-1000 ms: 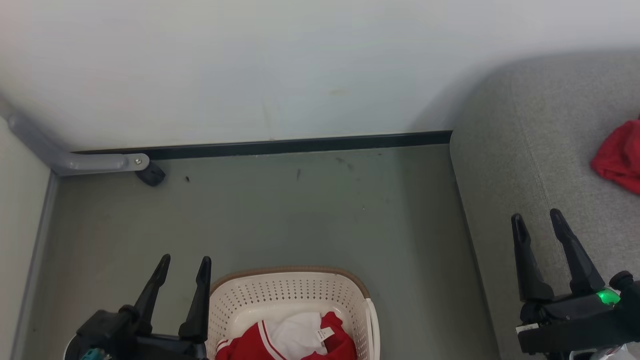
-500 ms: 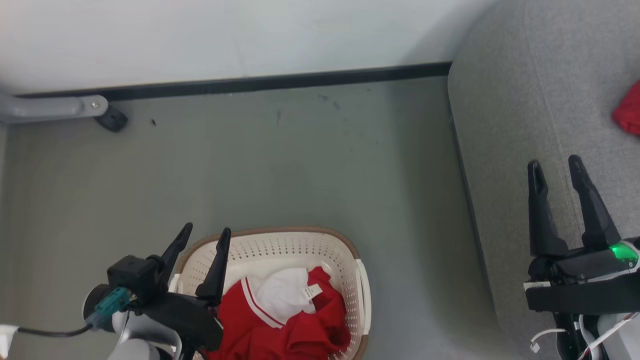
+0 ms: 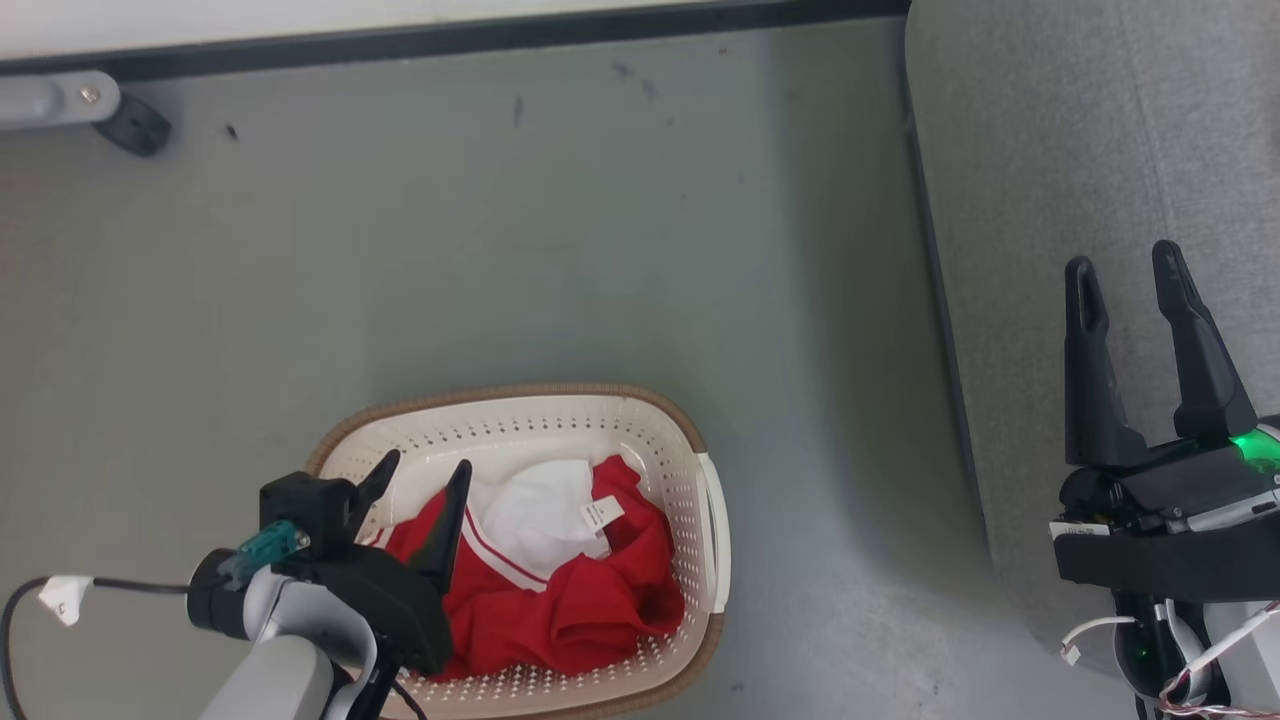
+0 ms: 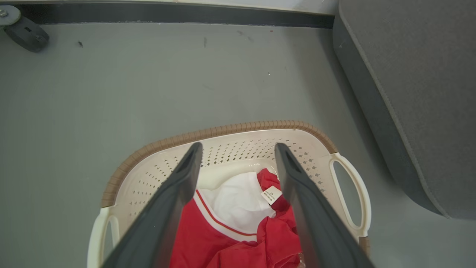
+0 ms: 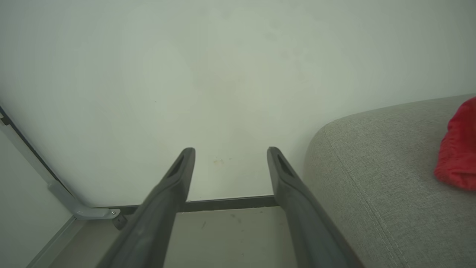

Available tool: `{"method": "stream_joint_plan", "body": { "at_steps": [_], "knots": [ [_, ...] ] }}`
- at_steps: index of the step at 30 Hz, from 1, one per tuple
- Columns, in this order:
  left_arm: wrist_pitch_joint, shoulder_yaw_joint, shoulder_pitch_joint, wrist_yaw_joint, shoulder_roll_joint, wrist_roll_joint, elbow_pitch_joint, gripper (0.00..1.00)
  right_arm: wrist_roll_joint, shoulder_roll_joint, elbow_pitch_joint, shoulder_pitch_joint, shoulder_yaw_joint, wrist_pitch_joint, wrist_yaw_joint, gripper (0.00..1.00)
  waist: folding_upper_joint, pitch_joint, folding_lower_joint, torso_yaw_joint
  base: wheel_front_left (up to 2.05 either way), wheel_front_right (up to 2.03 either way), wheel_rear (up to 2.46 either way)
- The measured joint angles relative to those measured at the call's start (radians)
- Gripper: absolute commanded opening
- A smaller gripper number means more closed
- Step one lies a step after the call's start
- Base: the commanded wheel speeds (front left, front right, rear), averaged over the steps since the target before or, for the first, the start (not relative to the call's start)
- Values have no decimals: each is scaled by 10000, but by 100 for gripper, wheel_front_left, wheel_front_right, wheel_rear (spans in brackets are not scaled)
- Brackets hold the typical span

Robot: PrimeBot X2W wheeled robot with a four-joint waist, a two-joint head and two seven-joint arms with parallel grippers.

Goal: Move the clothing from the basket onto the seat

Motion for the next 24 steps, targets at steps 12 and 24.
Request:
{"method": "stream_joint_plan", "body": {
  "at_steps": [12, 24],
  "knots": [
    [489, -468, -1092, -345, -86, 347, 1766, 100, -362, 73, -188, -342, 113, 0, 31, 100, 0, 1279, 1, -165, 0, 0, 0],
    [957, -1009, -1817, -593, -228, 617, 3269, 100, -506, 278, -180, -641, 178, 0, 100, 100, -1, 2221, 0, -367, 0, 0, 0]
  ]
}}
